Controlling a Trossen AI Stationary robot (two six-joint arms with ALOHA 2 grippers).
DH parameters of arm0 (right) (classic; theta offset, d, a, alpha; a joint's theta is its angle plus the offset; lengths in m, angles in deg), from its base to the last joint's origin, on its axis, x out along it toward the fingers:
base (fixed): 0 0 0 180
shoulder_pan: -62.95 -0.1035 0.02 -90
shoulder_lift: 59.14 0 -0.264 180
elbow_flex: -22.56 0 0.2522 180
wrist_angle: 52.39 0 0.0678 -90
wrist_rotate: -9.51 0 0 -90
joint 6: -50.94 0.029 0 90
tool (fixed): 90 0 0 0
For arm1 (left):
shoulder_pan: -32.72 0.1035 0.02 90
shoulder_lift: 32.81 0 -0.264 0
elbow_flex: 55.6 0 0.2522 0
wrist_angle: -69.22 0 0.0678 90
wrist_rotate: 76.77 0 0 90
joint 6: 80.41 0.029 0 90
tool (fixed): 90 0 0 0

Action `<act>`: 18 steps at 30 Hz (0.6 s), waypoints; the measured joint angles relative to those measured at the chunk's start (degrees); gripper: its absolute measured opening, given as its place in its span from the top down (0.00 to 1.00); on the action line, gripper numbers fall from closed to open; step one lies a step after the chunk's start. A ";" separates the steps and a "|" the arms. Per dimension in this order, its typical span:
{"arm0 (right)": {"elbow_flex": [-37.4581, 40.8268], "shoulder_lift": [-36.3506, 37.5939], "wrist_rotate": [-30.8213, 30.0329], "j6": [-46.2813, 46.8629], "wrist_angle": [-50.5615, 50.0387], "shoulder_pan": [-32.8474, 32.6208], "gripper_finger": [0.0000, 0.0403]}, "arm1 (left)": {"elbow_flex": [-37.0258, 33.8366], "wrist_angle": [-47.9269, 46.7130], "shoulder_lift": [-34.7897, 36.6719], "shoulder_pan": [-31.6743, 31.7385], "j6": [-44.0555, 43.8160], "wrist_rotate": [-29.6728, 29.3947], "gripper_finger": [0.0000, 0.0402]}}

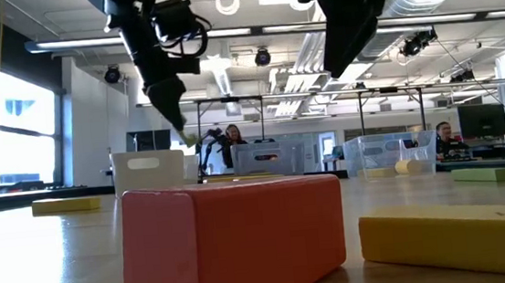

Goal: Sort & place blocks by color
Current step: Put the green block into the white bin

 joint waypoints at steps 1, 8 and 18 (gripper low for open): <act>0.00 0.00 -0.26 -0.01 0.00 0.00 0.39 | -0.60 0.00 0.48 0.47 -0.30 0.01 0.73; 0.00 0.00 -0.42 0.17 0.00 0.00 0.39 | -3.20 1.28 2.81 3.02 -2.05 -0.25 0.72; 0.00 -0.22 3.87 5.36 2.84 -2.06 0.39 | -3.20 -3.50 1.29 6.14 -7.24 -0.43 0.72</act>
